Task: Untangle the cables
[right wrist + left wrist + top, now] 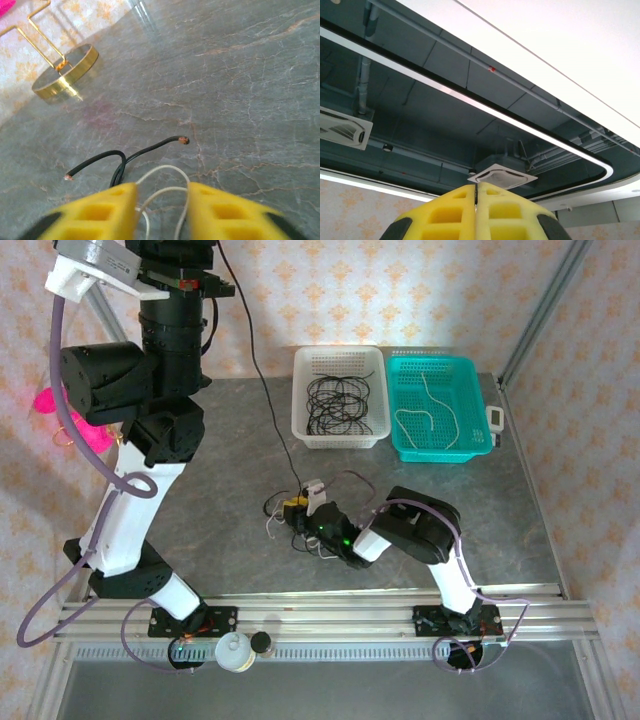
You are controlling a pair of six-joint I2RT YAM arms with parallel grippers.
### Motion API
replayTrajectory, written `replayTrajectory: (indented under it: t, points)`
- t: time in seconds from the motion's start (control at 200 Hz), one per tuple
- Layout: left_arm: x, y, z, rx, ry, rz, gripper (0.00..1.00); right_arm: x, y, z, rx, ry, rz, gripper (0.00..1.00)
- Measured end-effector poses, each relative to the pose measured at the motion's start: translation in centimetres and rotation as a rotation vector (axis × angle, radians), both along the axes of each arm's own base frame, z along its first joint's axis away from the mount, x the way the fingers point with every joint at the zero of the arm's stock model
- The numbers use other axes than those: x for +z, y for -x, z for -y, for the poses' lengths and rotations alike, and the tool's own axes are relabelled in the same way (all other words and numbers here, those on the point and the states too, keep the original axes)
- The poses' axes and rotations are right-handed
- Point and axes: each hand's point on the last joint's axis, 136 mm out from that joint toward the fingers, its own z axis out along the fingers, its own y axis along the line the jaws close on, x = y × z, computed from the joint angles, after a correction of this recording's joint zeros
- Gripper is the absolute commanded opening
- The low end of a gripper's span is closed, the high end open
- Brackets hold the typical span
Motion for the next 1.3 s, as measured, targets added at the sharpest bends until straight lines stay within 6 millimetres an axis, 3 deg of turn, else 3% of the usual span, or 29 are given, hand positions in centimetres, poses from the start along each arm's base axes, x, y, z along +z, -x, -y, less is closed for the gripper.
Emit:
replayTrajectory:
  t: [0.125, 0.28, 0.405, 0.601, 0.851, 0.971, 1.221, 1.301]
  points:
    - [-1.3, -0.5, 0.3, 0.015, -0.038, -0.043, 0.0, 2.2, 0.6, 0.6, 0.038, 0.001, 0.009, 0.72]
    - [-4.6, -1.8, 1.0, 0.023, -0.093, -0.139, 0.0, 9.1, 1.0, 0.8, 0.107, -0.078, 0.095, 0.86]
    - [-7.0, -2.9, 1.7, 0.022, -0.133, -0.197, 0.0, 12.8, 1.9, 1.4, 0.186, -0.085, 0.151, 1.0]
    - [-9.3, -4.7, 2.2, 0.054, -0.151, -0.27, 0.0, 14.1, 3.3, 3.2, 0.279, -0.012, 0.126, 1.0]
    - [-11.0, -5.9, 2.8, 0.066, -0.17, -0.313, 0.0, 19.3, 6.8, 6.0, 0.354, -0.001, 0.191, 1.0]
    - [-11.1, -6.0, 2.9, 0.065, -0.17, -0.315, 0.0, 21.2, 7.5, 6.8, 0.362, 0.011, 0.208, 1.0]
    - [-11.5, -6.2, 3.1, 0.057, -0.172, -0.328, 0.0, 26.4, 7.5, 6.8, 0.381, -0.003, 0.308, 0.88]
    - [-12.0, -6.5, 3.3, 0.047, -0.174, -0.34, 0.0, 27.4, 7.1, 5.8, 0.409, 0.024, 0.337, 0.74]
